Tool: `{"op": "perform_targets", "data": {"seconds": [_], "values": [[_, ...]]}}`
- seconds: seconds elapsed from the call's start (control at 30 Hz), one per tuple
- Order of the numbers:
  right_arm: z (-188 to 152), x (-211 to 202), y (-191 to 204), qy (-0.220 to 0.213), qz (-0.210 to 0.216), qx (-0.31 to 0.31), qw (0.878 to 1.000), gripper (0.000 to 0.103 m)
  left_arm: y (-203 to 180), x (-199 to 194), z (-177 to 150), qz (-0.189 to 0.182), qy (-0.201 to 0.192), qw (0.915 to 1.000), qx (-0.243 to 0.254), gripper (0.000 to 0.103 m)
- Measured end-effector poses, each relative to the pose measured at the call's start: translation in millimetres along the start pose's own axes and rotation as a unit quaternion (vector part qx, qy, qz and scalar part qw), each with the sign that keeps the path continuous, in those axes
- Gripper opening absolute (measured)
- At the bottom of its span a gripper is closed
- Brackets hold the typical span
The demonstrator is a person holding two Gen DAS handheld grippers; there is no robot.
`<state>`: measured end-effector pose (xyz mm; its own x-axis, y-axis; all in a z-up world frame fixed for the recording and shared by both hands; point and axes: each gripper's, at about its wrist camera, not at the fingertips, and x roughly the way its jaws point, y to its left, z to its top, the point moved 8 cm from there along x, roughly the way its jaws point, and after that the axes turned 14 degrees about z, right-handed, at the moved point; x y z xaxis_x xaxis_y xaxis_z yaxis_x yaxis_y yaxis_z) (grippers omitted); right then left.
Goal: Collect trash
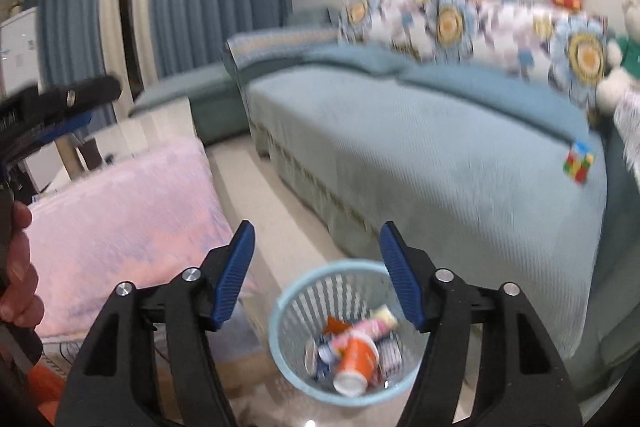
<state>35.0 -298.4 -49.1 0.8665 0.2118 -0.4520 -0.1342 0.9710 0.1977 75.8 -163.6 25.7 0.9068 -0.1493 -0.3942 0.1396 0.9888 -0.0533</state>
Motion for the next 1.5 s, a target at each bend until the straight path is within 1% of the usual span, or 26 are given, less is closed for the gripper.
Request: {"op": "perform_targets", "data": {"seconds": [0.07,0.1,0.17,0.2,0.27,0.3,0.33,0.4,0.43,0.6,0.67,0.73,0.83,0.93,1.1,1.23,1.5], "values": [[5.2,-1.1,13.7,-0.012,0.007,-0.002,1.0,0.062,27.3,-10.4,-4.0,0.029,0.004,0.9991,-0.03,0.079],[6.8,-1.2,17.5,-0.015,0.006,-0.003,1.0,0.062,34.2,-12.2,-5.7,0.038,0.007,0.9986,-0.035,0.079],[5.8,0.2,24.7,-0.019,0.004,-0.004,1.0,0.062,50.9,-19.9,-15.8,0.071,0.01,0.9962,-0.049,0.079],[4.5,1.5,27.5,-0.021,-0.003,-0.005,1.0,0.062,55.7,-21.4,-20.8,0.084,0.014,0.9951,-0.05,0.079],[0.9,4.7,31.3,-0.024,-0.011,-0.01,1.0,0.064,63.6,-22.1,-35.9,0.094,0.031,0.9937,-0.053,0.079],[0.2,7.3,33.3,-0.026,-0.018,-0.018,0.999,0.07,64.6,-21.9,-41.7,0.1,0.034,0.9928,-0.056,0.079],[-0.9,9.0,35.7,-0.03,-0.026,-0.027,0.999,0.074,70.2,-22.4,-48.5,0.115,0.03,0.9913,-0.057,0.079],[-1.2,12.1,41.4,-0.036,-0.036,-0.038,0.998,0.074,74.2,-21.5,-55.7,0.134,0.025,0.9895,-0.049,0.079],[-1.4,15.1,43.1,-0.036,-0.032,-0.037,0.998,0.074,73.7,-20.8,-59.6,0.139,0.022,0.9892,-0.042,0.079],[-9.2,25.7,42.1,-0.034,-0.046,-0.02,0.998,0.074,81.0,-9.8,-70.4,0.152,0.026,0.9872,-0.039,0.082],[-13.7,30.2,45.1,-0.029,-0.054,-0.038,0.997,0.074,82.6,-2.3,-77.7,0.163,0.038,0.9854,-0.03,0.082],[-15.9,30.4,47.3,-0.031,-0.062,-0.05,0.996,0.075,85.1,2.7,-80.9,0.158,0.045,0.9856,-0.038,0.082],[-18.7,29.7,50.4,-0.035,-0.058,-0.057,0.996,0.076,90.4,4.7,-82.1,0.17,0.044,0.9833,-0.046,0.086],[-20.6,29.4,52.6,-0.034,-0.056,-0.059,0.996,0.076,93.1,5.9,-83.3,0.171,0.047,0.9829,-0.051,0.087],[-20.8,25.7,52.5,-0.037,-0.051,-0.051,0.997,0.076,95.8,3.7,-82.2,0.178,0.041,0.9821,-0.045,0.088],[-19.0,22.8,50.2,-0.04,-0.054,-0.047,0.997,0.08,99.0,0.7,-81.7,0.181,0.039,0.9816,-0.049,0.089],[-16.2,16.5,51.9,-0.044,-0.048,-0.033,0.997,0.08,101.2,-7.5,-78.5,0.191,0.026,0.9804,-0.04,0.09]]}}
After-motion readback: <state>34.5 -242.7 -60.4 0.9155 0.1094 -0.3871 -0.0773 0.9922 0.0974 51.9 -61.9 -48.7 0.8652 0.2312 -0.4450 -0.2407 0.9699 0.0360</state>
